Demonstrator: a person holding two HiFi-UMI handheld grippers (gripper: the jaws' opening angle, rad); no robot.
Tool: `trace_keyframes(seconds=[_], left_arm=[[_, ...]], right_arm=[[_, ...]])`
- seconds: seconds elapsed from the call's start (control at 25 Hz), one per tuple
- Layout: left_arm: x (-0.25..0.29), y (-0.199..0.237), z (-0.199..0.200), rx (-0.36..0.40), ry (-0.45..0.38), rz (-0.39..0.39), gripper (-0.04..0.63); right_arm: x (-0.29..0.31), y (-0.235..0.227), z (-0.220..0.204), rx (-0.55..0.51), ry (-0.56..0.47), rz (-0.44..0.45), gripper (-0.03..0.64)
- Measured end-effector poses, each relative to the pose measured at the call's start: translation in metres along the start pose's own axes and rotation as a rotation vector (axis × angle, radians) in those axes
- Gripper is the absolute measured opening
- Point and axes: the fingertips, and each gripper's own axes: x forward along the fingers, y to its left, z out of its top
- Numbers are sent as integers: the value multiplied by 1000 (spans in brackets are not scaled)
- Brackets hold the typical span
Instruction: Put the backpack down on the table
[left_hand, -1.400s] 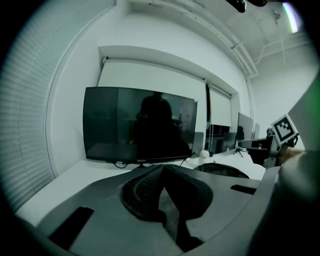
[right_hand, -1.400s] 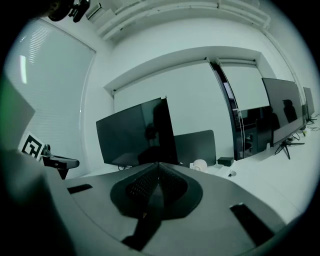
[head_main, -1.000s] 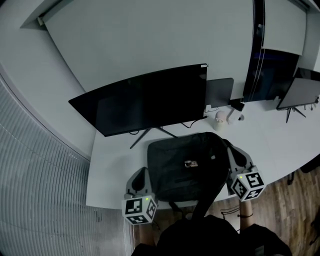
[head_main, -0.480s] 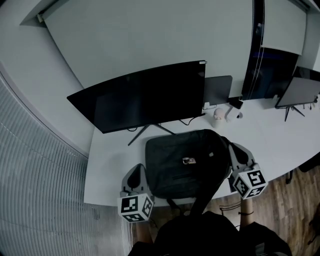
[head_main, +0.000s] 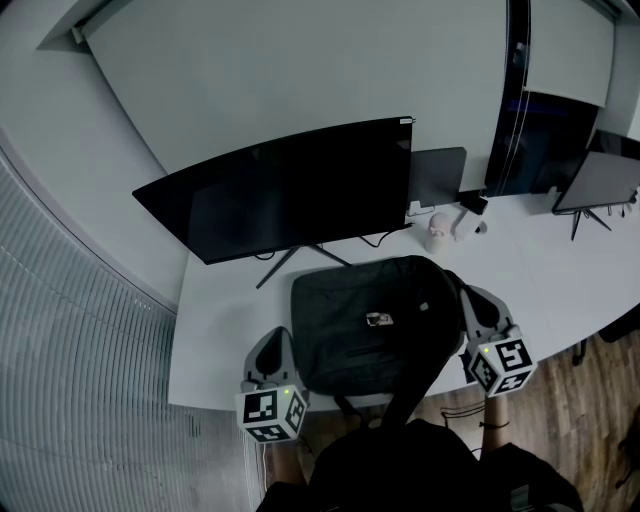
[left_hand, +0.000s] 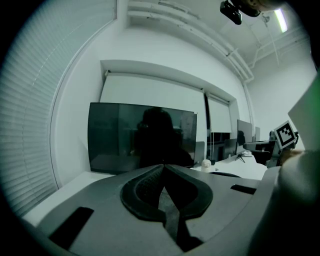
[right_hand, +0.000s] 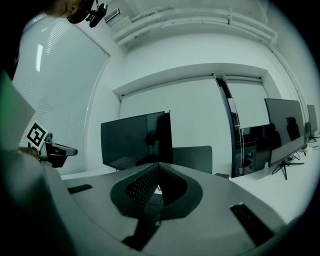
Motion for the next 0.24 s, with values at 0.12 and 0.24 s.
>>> trace_keyframes(seconds=[0.12,0.24], left_arm=[[1,0,-3,5,11,-1,15],[3,-1,-6,9,20,-3,15]], right_arm=[[1,1,-4,-5,7,4,12],[2,0,-5,-16,15,3,12]])
